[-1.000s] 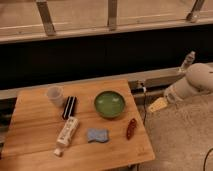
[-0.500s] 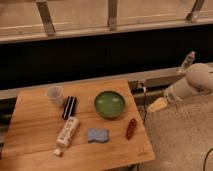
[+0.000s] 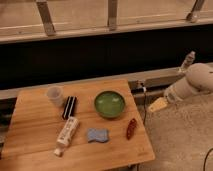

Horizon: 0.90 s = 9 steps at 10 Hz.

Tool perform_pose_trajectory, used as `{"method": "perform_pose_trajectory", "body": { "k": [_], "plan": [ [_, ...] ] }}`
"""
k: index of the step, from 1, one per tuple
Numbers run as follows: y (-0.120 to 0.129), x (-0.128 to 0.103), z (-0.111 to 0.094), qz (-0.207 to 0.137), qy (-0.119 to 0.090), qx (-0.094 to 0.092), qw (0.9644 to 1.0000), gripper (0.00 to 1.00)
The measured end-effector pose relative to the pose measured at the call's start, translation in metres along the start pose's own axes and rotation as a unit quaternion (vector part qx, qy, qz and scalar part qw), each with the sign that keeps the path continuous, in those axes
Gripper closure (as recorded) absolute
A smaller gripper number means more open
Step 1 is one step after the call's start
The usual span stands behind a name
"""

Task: Place the white sponge in the ceramic cup

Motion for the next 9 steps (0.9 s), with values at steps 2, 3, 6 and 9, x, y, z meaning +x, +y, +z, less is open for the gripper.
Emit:
{"method": "perform_pose_trajectory", "body": {
  "k": [2, 3, 6, 9],
  "plan": [
    [0.000, 0.000, 0.000, 0.000, 0.000, 0.000, 1.0000, 0.20],
    [0.000, 0.000, 0.000, 0.000, 0.000, 0.000, 1.0000, 0.20],
    [-0.002, 0.001, -0.003, -0.003, -0.004, 0.001, 1.0000, 0.20],
    [-0.002, -0.006, -0.026, -0.044, -0.010, 0.014, 0.9989, 0.20]
  ]
}}
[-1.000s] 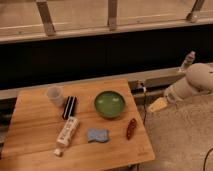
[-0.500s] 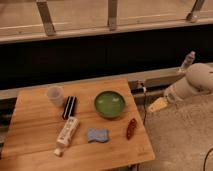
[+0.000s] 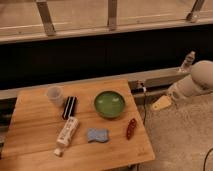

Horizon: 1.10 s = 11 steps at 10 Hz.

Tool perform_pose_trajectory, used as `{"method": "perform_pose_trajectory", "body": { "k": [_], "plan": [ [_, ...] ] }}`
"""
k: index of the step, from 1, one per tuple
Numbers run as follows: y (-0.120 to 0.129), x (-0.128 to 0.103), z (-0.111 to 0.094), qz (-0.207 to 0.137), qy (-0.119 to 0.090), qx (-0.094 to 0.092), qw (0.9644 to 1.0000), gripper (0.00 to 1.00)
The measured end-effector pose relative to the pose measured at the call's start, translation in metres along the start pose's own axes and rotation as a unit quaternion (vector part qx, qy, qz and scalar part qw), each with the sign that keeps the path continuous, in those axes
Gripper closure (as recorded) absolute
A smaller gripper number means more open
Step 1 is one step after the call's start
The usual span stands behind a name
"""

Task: Place the white sponge in the ceramic cup

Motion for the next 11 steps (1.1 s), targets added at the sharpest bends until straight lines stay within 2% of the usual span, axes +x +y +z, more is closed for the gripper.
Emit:
{"method": "perform_pose_trajectory", "body": {
  "k": [3, 5, 7, 11],
  "plan": [
    [0.043, -0.029, 0.008, -0.074, 0.011, -0.004, 0.9972, 0.20],
    [0.098, -0.065, 0.027, -0.156, 0.023, -0.006, 0.9875, 0.20],
    [0.144, -0.089, 0.040, -0.214, 0.025, -0.015, 0.9764, 0.20],
    [0.145, -0.088, 0.041, -0.217, 0.026, -0.014, 0.9756, 0.20]
  ]
}}
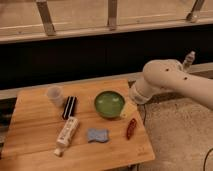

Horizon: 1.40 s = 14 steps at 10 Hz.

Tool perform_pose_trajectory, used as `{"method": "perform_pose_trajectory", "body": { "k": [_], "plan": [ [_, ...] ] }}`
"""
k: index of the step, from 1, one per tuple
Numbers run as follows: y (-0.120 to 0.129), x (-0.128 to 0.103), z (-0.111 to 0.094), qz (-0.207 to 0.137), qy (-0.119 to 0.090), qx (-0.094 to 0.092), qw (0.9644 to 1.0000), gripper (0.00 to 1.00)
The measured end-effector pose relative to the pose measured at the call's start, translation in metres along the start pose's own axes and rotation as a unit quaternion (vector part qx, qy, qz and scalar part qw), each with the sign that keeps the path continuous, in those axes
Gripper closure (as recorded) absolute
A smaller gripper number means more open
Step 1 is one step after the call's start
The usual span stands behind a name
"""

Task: Place the white sponge in the ceramic cup

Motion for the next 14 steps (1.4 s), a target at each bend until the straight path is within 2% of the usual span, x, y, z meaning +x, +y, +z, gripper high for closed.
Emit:
{"method": "perform_pose_trajectory", "body": {
  "k": [3, 6, 8, 10, 13, 14],
  "plan": [
    [0.000, 0.001, 0.000, 0.000, 0.000, 0.000, 1.0000, 0.20],
    [0.011, -0.015, 0.007, -0.037, 0.006, -0.012, 0.9992, 0.20],
    [0.029, -0.052, 0.031, -0.086, 0.020, -0.032, 0.9956, 0.20],
    [0.046, -0.080, 0.061, -0.120, 0.031, -0.055, 0.9907, 0.20],
    [0.077, -0.081, 0.104, -0.154, 0.041, -0.096, 0.9825, 0.20],
    [0.078, -0.081, 0.104, -0.155, 0.040, -0.096, 0.9824, 0.20]
  ]
}}
